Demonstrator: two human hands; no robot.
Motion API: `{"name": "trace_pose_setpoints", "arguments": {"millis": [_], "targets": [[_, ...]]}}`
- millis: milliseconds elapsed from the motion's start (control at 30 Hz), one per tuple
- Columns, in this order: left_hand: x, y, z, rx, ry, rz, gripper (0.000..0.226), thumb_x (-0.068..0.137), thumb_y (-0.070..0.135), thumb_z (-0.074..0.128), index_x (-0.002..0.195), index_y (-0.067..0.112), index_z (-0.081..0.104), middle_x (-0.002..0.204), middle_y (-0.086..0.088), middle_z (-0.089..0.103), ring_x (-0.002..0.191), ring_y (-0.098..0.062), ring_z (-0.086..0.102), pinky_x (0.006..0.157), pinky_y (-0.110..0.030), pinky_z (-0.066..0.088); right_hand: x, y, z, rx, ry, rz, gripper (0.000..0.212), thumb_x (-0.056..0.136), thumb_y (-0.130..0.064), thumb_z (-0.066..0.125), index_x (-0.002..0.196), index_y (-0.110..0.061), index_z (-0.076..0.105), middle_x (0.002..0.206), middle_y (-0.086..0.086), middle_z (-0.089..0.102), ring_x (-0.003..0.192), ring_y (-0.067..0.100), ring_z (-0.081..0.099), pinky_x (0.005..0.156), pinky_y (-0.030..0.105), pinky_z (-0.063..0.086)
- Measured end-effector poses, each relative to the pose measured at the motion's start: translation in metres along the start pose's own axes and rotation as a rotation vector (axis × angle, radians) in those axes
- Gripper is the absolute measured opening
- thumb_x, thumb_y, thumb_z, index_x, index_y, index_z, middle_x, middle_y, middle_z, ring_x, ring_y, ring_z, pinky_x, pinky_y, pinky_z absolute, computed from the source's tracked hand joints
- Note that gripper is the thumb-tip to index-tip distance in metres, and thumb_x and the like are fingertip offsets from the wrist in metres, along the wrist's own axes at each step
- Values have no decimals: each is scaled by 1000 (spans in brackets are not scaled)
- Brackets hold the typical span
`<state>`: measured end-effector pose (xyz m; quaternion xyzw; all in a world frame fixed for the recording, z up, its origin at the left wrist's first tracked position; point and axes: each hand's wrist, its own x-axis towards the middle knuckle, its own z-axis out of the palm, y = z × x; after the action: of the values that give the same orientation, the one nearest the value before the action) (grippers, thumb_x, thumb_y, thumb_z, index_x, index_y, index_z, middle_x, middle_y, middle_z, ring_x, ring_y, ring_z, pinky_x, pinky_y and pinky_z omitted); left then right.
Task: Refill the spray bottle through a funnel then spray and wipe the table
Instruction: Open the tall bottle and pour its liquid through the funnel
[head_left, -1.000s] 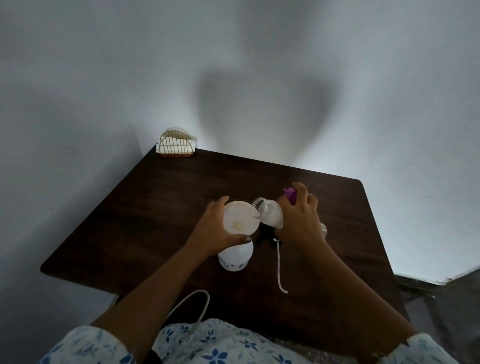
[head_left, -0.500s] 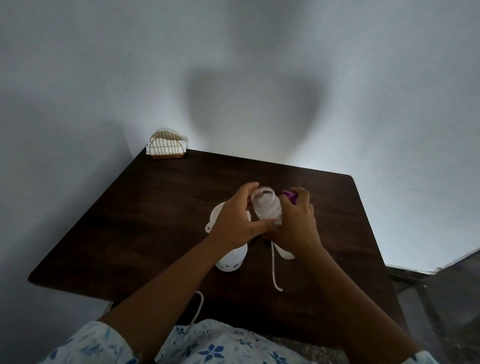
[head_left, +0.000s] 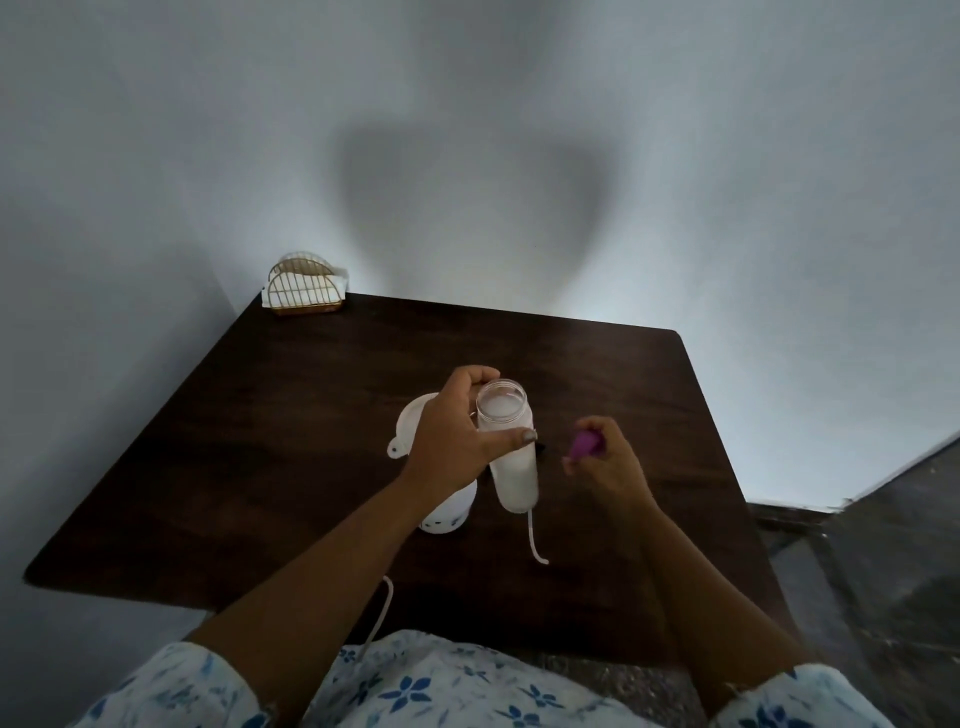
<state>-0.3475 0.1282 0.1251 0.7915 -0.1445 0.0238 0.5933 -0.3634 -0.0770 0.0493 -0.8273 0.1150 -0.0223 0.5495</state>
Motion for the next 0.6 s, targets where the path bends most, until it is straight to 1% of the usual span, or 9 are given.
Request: {"name": "trace_pose_setpoints", "arguments": {"millis": [33, 100, 167, 200, 267, 367, 433, 500, 600], "targets": [[0, 1, 0, -6, -5, 0, 65, 59, 14, 84, 114, 16, 48, 100, 12, 60, 94, -1, 60, 78, -11, 48, -2, 14, 4, -85, 18, 43, 43, 76, -2, 66, 99, -35, 52, 119, 10, 47, 97, 21, 56, 78, 35, 55], [0, 3, 1, -21, -11, 3, 67, 59, 14, 85, 115, 13, 48, 102, 8, 62, 94, -1, 61, 79, -14, 49, -9, 35, 15, -182, 22, 114, 39, 78, -4, 68, 100, -30, 50, 112, 5, 54, 94, 16, 56, 79, 34, 54], [0, 5, 1, -38, -21, 6, 67, 59, 13, 84, 116, 12, 48, 101, 9, 62, 91, 3, 61, 77, -12, 48, -16, 52, 25, -274, 18, 181, 33, 77, -6, 69, 93, -28, 49, 103, 0, 57, 89, 14, 57, 81, 36, 54], [0, 6, 1, -42, -27, 9, 67, 59, 12, 84, 116, 12, 48, 101, 9, 62, 91, 4, 60, 76, -10, 48, -19, 58, 28, -335, 10, 201, 30, 77, -7, 69, 89, -27, 49, 99, 0, 58, 86, 13, 56, 80, 36, 54], [-1, 6, 1, -39, -40, 17, 68, 59, 13, 84, 117, 11, 48, 104, 5, 62, 94, 0, 61, 77, -11, 48, -24, 69, 32, -436, -20, 226, 23, 76, -12, 70, 82, -23, 51, 94, -2, 59, 84, 13, 57, 79, 35, 53], [-2, 4, 2, -32, -54, 23, 69, 59, 15, 84, 117, 14, 47, 107, 2, 63, 98, -5, 61, 80, -15, 50, -30, 77, 35, -582, -64, 227, 18, 79, -23, 69, 76, -23, 51, 90, -4, 60, 87, 14, 57, 81, 37, 53], [-2, 4, 2, -27, -67, 15, 68, 59, 15, 84, 116, 16, 47, 106, 5, 62, 98, -4, 61, 80, -15, 50, -33, 80, 35, -677, -60, 205, 16, 83, -29, 64, 78, -24, 50, 92, -5, 60, 91, 16, 56, 83, 37, 51], [-3, 5, 1, -22, -74, 9, 68, 59, 15, 84, 115, 17, 46, 103, 10, 61, 95, 1, 60, 79, -13, 49, -34, 80, 36, -749, -51, 161, 13, 86, -33, 60, 89, -23, 53, 101, -4, 61, 102, 18, 54, 87, 36, 49], [-4, 4, 2, -18, -89, 6, 68, 59, 15, 84, 116, 16, 47, 101, 12, 60, 91, 9, 59, 77, -9, 47, -33, 79, 40, -797, -72, 161, 23, 87, -36, 59, 102, -19, 53, 113, 2, 60, 112, 21, 51, 90, 39, 48]]}}
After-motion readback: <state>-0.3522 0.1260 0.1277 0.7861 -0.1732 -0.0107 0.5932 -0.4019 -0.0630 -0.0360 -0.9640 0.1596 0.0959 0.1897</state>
